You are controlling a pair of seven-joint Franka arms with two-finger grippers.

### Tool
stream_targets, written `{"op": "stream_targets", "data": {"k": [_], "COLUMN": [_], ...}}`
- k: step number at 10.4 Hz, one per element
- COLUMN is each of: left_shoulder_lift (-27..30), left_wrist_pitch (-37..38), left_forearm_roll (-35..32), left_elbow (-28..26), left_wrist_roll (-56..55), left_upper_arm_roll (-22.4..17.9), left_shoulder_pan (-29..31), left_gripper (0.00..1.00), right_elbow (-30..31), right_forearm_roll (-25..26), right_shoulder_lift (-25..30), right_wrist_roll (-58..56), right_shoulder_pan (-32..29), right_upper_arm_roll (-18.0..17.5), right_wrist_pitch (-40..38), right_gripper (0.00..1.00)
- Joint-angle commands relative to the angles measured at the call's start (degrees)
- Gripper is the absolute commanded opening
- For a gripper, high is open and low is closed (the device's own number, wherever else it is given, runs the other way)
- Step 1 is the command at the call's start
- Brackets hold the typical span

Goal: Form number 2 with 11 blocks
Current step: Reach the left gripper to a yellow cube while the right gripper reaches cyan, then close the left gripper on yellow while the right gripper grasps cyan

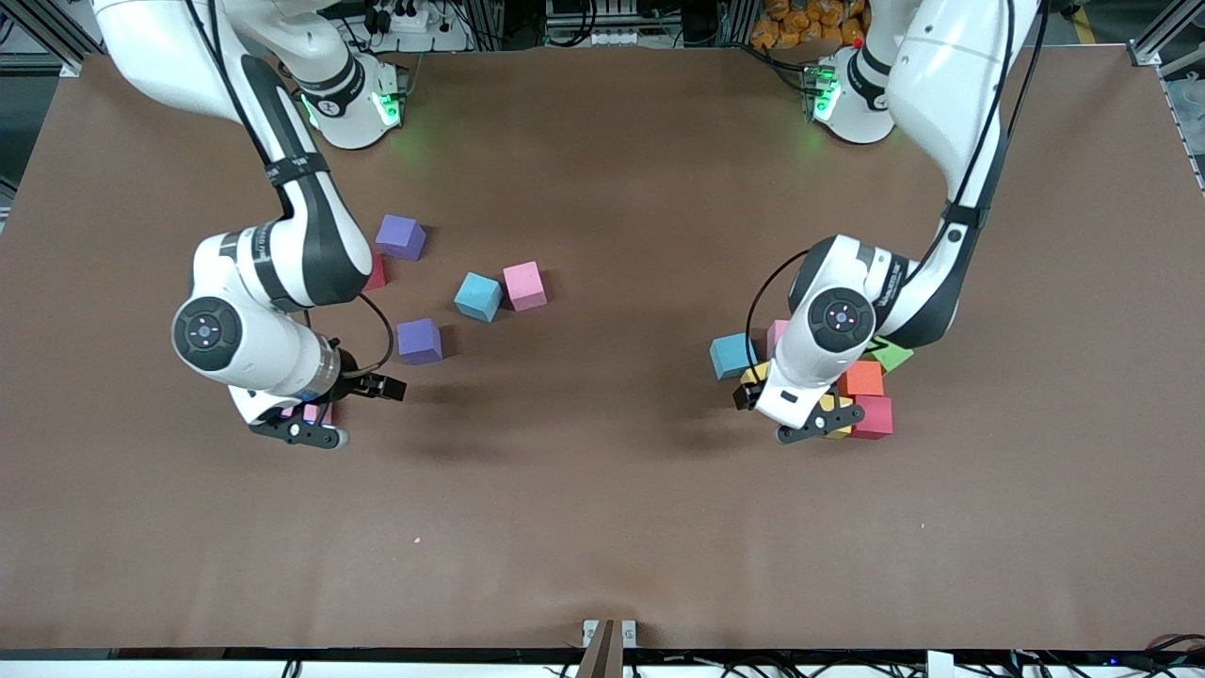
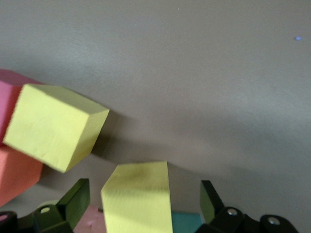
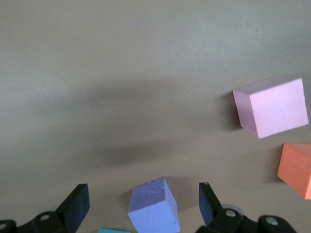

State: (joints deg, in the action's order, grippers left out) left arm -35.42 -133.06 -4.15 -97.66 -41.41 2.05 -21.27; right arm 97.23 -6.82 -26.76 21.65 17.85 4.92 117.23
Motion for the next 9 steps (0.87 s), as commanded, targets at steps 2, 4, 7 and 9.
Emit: {"op": "stream_targets", "data": {"k": [2,4,7,9], "left_shoulder_lift": [-1.49,-1.58,-1.49,-1.14], "left_wrist_pitch": [-0.71,-0.01,3.15,5.52], "left_forearm_roll": [-1.30,-1.12,-0.51,-0.33], "left_elbow": [0.20,-0.50,-0.68,-0.51], "left_wrist_roll": [0.11,-0.33,-0.42,-0.42], "left_upper_arm_roll": [0.06,0.23,0.67,0.76], "left_shoulder_pan": [0.00,-0.09,-0.27,-0.36], "left_gripper": [1.00,1.00,1.00,1.00], "right_elbow": [11.54,21.02,24.14,26.07], "right_forearm_roll": [4.87,4.63,3.57,3.57], "right_shoulder_lift": [5.47,10.73,12.25,12.25], "right_wrist_roll": [-1.24,-6.43,9.39,17.87], "right_shoulder_pan": [2.98,3.59,11.40,14.31], "right_upper_arm_roll": [0.26,0.09,-0.44,-0.53], "right_wrist_pitch": [5.26,13.77,14.16,13.99], "right_gripper": [1.00,1.00,1.00,1.00]}}
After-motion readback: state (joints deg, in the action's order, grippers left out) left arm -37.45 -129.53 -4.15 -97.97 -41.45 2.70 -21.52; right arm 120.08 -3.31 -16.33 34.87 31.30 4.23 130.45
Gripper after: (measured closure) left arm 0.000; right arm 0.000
